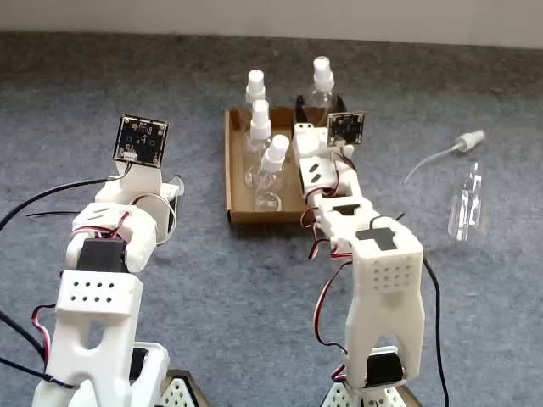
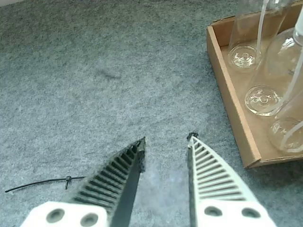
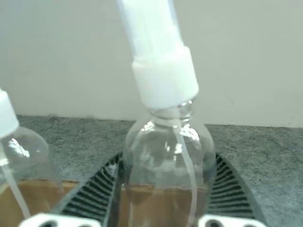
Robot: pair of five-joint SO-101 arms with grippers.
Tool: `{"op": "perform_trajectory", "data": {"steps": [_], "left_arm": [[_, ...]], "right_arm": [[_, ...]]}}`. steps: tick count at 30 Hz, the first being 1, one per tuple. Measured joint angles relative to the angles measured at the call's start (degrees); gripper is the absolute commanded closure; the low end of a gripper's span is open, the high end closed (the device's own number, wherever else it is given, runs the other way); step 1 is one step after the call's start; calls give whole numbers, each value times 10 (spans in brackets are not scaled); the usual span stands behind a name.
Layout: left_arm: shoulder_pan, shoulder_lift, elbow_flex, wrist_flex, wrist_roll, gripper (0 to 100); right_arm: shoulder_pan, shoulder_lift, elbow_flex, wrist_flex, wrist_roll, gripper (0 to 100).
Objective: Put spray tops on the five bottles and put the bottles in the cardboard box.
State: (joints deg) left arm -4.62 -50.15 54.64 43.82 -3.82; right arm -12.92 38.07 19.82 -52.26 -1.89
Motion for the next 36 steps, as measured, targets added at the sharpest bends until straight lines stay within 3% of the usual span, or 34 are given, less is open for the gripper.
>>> {"op": "perform_trajectory", "data": {"steps": [7, 13, 29, 36], "left_arm": [[0, 0, 0, 0, 0, 856], [0, 0, 0, 0, 0, 856], [0, 0, 0, 0, 0, 856], [0, 0, 0, 0, 0, 856]], "right_arm": [[0, 0, -1, 33, 11, 820], [-1, 0, -1, 37, 13, 708], [-4, 0, -1, 40, 13, 707], [-4, -1, -12, 120, 16, 706]]}}
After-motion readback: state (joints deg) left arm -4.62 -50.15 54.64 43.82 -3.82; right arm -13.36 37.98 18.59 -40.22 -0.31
